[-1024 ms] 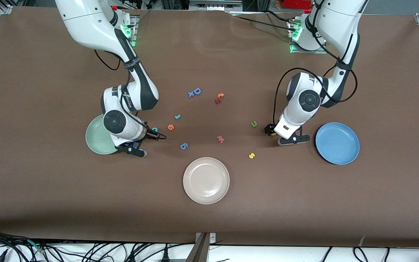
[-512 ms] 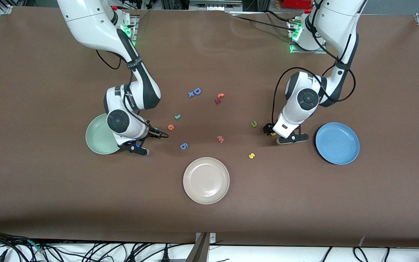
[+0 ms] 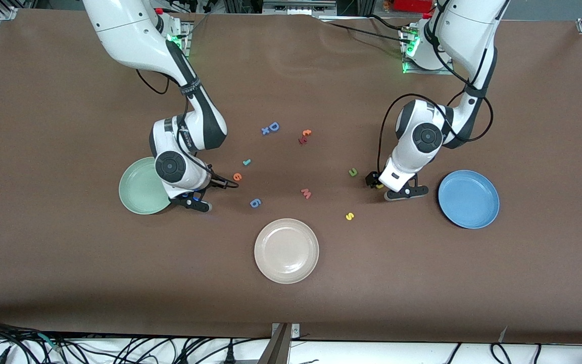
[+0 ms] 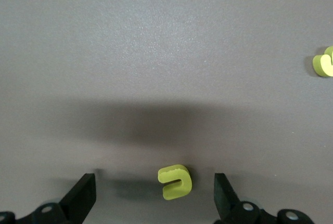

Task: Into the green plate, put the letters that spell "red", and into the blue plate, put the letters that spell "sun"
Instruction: 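Grip the teal b with the right gripper while the left gripper grips u, then place the b with the right gripper while the left gripper carries the u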

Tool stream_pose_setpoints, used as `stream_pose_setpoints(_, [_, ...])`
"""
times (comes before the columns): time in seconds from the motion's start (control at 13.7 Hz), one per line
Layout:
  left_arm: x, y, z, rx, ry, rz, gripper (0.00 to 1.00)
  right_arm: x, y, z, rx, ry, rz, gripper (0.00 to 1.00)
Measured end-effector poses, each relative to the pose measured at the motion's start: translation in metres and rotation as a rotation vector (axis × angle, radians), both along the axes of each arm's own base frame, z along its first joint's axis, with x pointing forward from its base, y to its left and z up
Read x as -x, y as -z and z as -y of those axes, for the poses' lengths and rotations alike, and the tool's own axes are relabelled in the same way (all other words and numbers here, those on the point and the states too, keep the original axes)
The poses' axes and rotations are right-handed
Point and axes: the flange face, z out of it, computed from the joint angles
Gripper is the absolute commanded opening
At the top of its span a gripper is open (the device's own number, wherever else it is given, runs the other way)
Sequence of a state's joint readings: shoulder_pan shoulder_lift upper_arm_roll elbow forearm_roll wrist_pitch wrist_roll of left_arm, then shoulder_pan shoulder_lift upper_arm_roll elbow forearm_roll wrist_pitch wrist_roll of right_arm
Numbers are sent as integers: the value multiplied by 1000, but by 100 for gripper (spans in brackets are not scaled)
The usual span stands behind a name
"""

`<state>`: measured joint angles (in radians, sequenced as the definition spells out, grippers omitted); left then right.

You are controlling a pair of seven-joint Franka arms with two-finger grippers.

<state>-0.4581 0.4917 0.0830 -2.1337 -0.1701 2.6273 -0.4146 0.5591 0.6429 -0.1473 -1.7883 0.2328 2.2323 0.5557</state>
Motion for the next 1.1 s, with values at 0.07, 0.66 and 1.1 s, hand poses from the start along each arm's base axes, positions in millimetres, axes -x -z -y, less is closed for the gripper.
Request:
stream_pose_setpoints(0.07, [0,0,0,0,-8,-1,99,1,2,1,0,1,2,55])
stream_pose_setpoints(0.66, [1,3,3,2,-12,6,66,2,4,0,-8,6,21,0])
stream_pose_setpoints(1.1, [3,5,9,3,-38,13,48,0,-1,1,-9,8,22,0])
